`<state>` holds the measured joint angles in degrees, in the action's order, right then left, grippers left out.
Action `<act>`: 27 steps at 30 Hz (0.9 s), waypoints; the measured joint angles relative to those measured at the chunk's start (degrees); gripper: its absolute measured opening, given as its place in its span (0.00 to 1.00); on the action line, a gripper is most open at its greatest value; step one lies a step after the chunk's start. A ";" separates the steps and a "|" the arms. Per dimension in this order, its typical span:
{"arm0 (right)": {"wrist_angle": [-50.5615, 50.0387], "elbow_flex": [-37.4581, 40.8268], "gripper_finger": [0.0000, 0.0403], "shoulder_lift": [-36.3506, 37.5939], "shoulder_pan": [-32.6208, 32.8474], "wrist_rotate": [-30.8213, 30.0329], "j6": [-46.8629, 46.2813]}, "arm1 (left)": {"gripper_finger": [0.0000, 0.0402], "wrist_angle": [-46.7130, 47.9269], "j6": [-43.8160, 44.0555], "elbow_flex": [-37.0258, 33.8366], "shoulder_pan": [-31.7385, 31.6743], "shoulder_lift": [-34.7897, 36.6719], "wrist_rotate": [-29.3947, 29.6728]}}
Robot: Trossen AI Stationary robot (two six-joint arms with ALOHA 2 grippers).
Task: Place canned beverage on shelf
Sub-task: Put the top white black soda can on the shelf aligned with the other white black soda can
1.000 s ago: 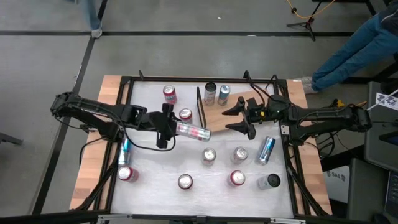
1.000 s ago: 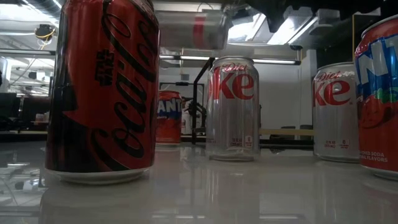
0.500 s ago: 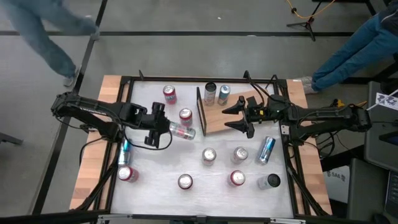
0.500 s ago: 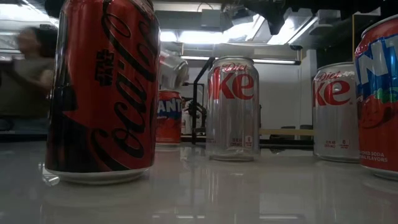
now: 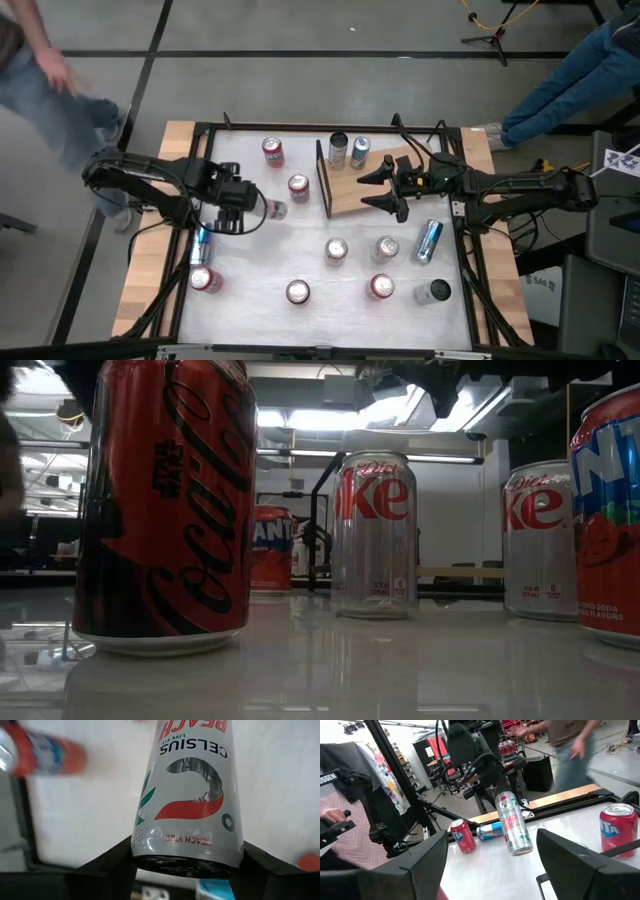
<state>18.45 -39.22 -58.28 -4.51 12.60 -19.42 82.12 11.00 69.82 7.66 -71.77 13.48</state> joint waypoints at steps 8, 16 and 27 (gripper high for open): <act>-2.07 0.00 0.73 0.00 0.00 0.00 0.02 | 0.58 7.65 3.89 0.00 0.00 -7.71 -8.54; -2.57 0.00 0.73 0.00 0.00 -0.07 0.15 | 0.60 7.69 2.87 0.81 0.00 -16.89 -12.22; -4.65 0.00 0.73 0.00 0.00 -0.12 0.17 | 0.60 7.85 0.85 9.38 -0.33 -19.56 -14.13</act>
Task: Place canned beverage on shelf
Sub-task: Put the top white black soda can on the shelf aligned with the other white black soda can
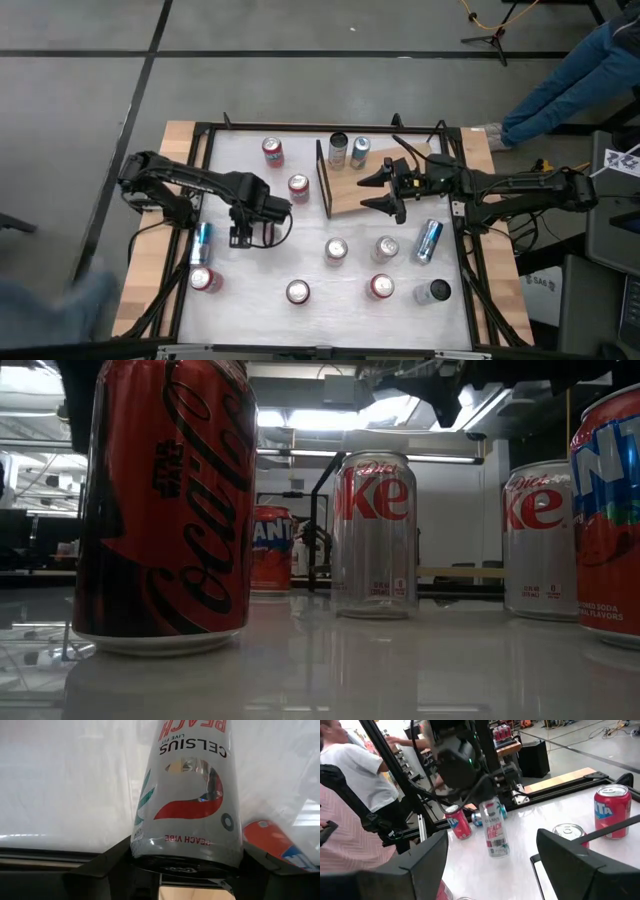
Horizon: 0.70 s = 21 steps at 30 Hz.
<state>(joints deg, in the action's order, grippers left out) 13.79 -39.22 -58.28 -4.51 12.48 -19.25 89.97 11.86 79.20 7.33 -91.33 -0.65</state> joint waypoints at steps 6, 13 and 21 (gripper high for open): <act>-1.05 0.00 0.73 0.00 0.00 -0.01 0.02 | 0.60 0.02 0.01 1.71 -0.61 0.01 -0.16; -2.21 -0.02 0.73 0.00 0.00 -0.01 0.02 | 0.60 0.07 -0.02 1.66 -2.44 0.00 -1.56; -4.09 -0.02 0.73 0.00 0.00 -0.01 0.05 | 0.60 0.05 -1.89 1.64 -5.13 0.00 -2.02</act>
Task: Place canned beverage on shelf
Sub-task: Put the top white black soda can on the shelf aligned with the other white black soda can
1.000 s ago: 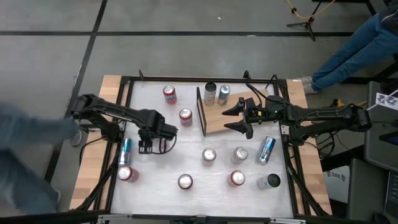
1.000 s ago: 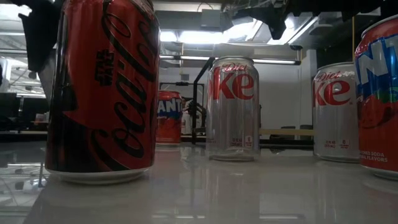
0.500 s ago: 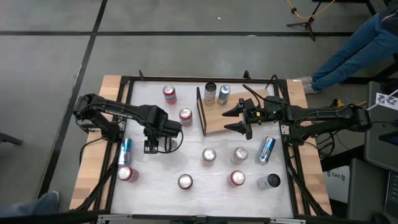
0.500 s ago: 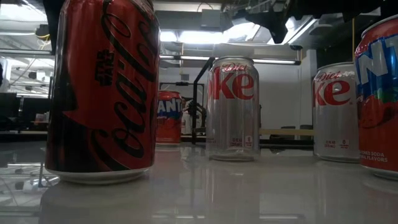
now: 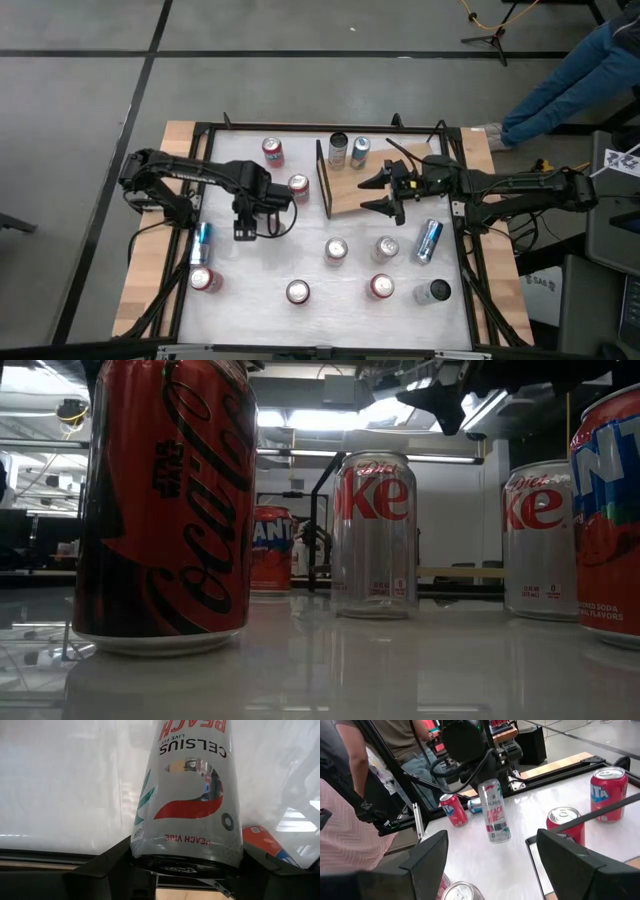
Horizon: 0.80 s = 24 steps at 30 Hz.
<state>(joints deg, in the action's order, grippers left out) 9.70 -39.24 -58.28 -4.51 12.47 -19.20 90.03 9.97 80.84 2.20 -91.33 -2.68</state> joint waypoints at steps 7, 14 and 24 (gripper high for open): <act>-0.92 0.00 0.73 0.00 0.00 0.00 0.02 | 0.60 -0.01 -0.79 -0.04 -3.23 0.00 -0.04; -0.95 0.00 0.73 0.00 0.00 0.00 0.01 | 0.59 -0.01 -1.61 -0.04 -7.75 0.00 1.04; -0.97 0.00 0.73 0.00 0.00 0.01 -0.01 | 0.59 -0.01 -3.09 -0.07 -11.96 0.00 2.42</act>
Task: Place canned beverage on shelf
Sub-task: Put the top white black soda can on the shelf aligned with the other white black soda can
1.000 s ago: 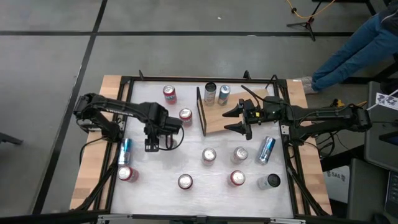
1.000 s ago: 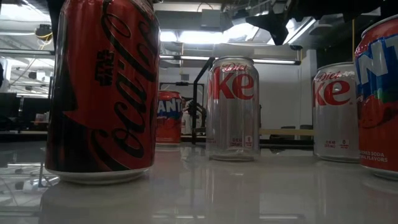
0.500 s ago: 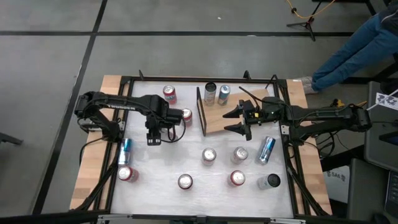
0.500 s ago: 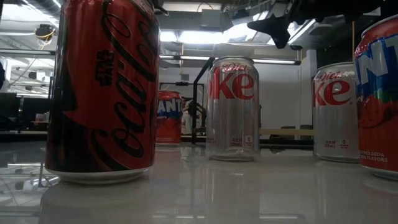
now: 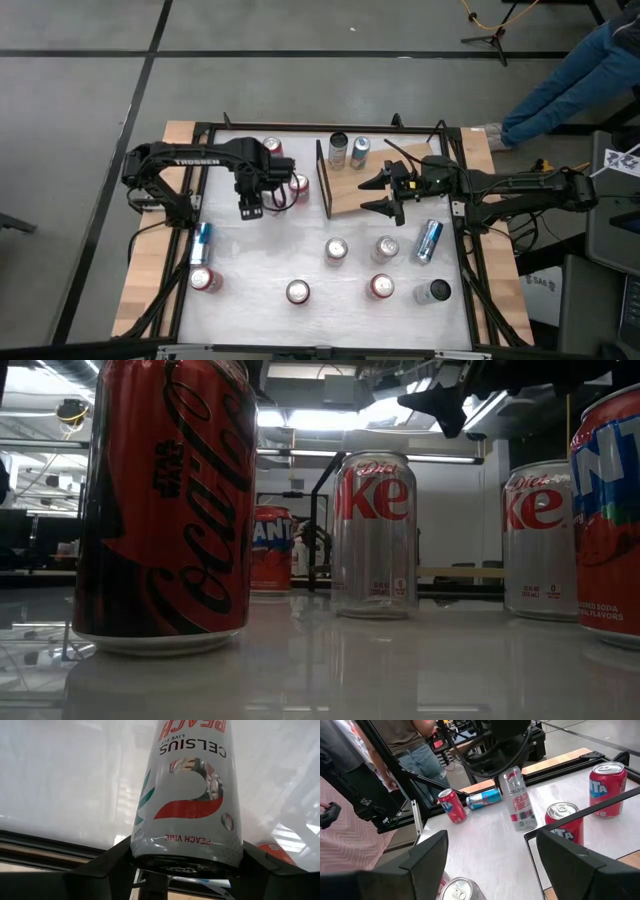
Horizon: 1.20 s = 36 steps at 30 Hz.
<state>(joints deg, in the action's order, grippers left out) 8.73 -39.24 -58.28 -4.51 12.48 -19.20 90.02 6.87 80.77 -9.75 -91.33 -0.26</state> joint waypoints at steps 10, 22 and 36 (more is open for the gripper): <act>0.82 0.00 0.73 0.00 0.00 -0.24 0.11 | 0.59 0.00 -0.02 0.00 0.75 0.00 0.66; 14.39 0.00 0.73 -6.90 0.02 0.12 0.00 | 0.59 -0.22 -3.36 -0.02 7.78 0.02 7.74; 19.20 -3.67 0.73 -12.51 0.08 5.26 -1.96 | 0.59 -3.96 -23.60 -0.02 20.89 0.02 29.83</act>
<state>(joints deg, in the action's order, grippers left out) 27.93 -42.92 -70.79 -4.43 17.74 -21.16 86.06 -16.72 80.75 11.14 -91.31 29.57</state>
